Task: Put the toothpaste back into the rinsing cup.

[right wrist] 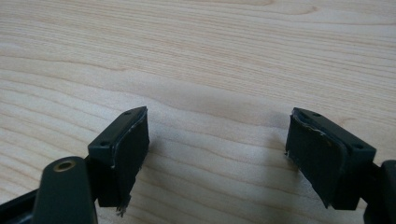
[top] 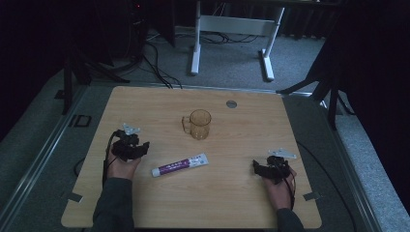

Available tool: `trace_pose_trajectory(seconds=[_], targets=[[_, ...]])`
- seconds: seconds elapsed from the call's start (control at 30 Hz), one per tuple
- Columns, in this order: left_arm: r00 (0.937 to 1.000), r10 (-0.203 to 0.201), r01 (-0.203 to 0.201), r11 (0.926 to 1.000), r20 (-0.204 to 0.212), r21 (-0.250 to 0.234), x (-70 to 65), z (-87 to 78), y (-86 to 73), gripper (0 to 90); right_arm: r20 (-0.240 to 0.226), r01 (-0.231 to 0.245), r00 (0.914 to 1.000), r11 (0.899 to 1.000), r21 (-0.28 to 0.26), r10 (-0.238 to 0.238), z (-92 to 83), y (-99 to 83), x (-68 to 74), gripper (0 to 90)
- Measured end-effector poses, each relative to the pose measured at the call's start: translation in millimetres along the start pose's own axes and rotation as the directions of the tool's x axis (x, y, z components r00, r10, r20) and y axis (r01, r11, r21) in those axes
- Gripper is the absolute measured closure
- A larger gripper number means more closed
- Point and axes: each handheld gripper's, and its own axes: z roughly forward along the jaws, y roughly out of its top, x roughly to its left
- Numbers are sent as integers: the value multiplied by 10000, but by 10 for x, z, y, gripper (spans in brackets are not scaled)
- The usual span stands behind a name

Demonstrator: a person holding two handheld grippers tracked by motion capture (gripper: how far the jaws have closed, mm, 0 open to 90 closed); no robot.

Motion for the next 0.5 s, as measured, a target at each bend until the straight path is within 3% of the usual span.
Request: trace_pose_trajectory(seconds=[0.13, 0.5], targets=[[9989, 193, -194, 9998, 423, 3, -35, -45, 10, 554, 2, 2, 10000, 10000, 0, -2, 0, 0, 0, 215], [9937, 530, -524, 9986, 984, -87, -125, -103, 73, 592, 3, -23, 10000, 10000, -1, 23, -2, -2, 5, 215]])
